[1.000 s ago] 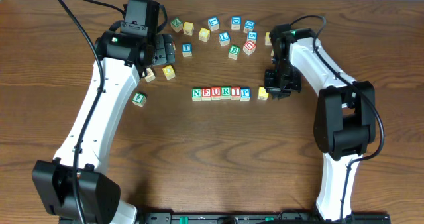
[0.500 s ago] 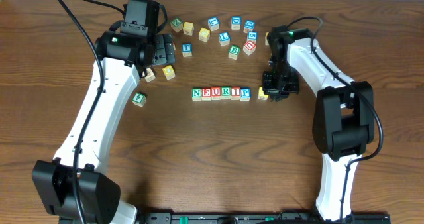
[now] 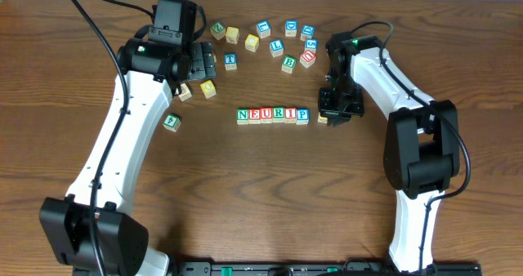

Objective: Spell out NEURIPS

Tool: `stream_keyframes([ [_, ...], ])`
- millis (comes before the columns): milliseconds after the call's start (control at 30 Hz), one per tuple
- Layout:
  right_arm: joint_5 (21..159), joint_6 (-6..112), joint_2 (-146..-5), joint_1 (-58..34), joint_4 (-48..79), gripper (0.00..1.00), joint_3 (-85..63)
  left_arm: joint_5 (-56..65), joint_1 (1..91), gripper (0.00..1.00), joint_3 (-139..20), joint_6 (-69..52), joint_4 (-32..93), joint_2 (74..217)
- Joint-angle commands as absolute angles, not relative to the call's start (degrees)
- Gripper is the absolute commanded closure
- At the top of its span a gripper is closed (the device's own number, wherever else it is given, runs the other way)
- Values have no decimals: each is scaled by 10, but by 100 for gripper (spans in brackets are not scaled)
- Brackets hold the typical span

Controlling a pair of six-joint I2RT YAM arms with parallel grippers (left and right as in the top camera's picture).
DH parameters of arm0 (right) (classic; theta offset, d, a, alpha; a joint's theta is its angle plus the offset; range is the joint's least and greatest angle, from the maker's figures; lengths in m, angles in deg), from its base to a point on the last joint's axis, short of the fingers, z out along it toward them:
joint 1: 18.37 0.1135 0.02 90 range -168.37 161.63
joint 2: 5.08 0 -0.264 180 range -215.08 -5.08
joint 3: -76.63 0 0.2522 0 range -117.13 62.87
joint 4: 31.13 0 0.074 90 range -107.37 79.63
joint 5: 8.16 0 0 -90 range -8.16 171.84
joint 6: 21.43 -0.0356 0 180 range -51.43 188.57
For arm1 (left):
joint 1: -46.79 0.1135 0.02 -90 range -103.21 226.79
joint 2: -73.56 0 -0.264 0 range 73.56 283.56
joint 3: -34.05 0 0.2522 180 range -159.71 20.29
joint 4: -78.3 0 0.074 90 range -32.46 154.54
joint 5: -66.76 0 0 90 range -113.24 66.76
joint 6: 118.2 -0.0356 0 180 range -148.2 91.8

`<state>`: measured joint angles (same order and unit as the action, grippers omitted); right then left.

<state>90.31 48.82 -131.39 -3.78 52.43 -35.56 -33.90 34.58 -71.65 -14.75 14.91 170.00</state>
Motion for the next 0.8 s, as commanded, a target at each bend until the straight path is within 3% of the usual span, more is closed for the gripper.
stream_keyframes([
  [0, 930, 475, -1318, -35, 508, 93, -352, -344, 349, 2, -718, -151, 149, 1698],
  [767, 916, 495, -1317, -34, 422, 88, -354, -344, 349, 2, -718, -151, 149, 1698],
])
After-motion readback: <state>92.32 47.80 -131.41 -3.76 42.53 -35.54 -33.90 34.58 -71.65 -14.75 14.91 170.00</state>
